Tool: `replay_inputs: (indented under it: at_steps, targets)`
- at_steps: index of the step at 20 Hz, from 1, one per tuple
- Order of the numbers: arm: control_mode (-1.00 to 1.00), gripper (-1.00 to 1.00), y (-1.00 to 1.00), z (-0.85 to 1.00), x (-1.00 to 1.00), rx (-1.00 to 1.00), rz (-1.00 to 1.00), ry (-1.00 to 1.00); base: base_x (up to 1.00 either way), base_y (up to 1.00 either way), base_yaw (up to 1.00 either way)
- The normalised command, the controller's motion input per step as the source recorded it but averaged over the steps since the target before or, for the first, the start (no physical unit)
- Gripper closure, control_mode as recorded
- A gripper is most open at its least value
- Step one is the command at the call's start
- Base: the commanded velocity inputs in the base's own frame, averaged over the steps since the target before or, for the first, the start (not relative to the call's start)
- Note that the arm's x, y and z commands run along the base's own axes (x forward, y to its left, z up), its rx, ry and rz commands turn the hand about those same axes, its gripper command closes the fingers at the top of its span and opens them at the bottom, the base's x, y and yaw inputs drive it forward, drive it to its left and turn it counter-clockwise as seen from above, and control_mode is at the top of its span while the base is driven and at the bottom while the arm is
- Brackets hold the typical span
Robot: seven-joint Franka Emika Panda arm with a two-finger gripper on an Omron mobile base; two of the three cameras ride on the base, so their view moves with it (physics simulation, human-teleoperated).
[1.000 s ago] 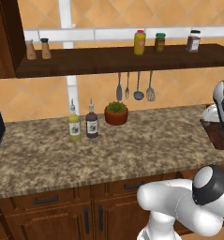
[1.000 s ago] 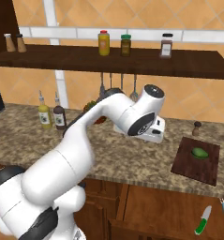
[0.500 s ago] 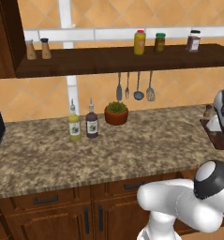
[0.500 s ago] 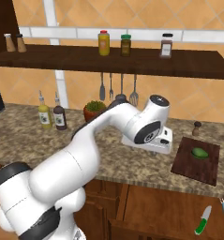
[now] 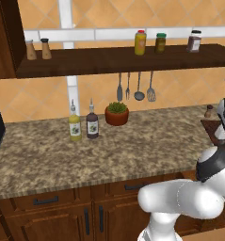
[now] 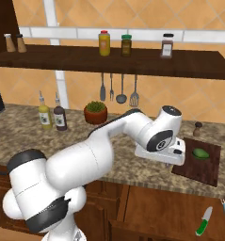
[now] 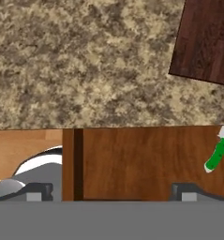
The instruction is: Place the appropriate cutting tool for cutting the avocado skin on the cutting board.
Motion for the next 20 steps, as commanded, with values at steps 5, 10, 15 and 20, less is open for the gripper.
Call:
replay_inputs:
  at_steps: [5,10,15,20]
  targets:
    - [-1.00,-1.00,-0.35,-0.29,-0.07,-0.01,0.00,0.13,0.00,0.00,0.00]
    - [-1.00,-1.00,-0.17,-0.37,-0.22,-0.02,0.00,0.15,0.00,0.00,0.00]
    - [-1.00,-1.00,-0.09,-0.44,-0.51,0.00,0.00,0.09,0.00,0.00,0.00]
    - [-1.00,-1.00,-0.08,-0.45,-0.34,0.00,0.00,0.03,0.00,0.00,0.00]
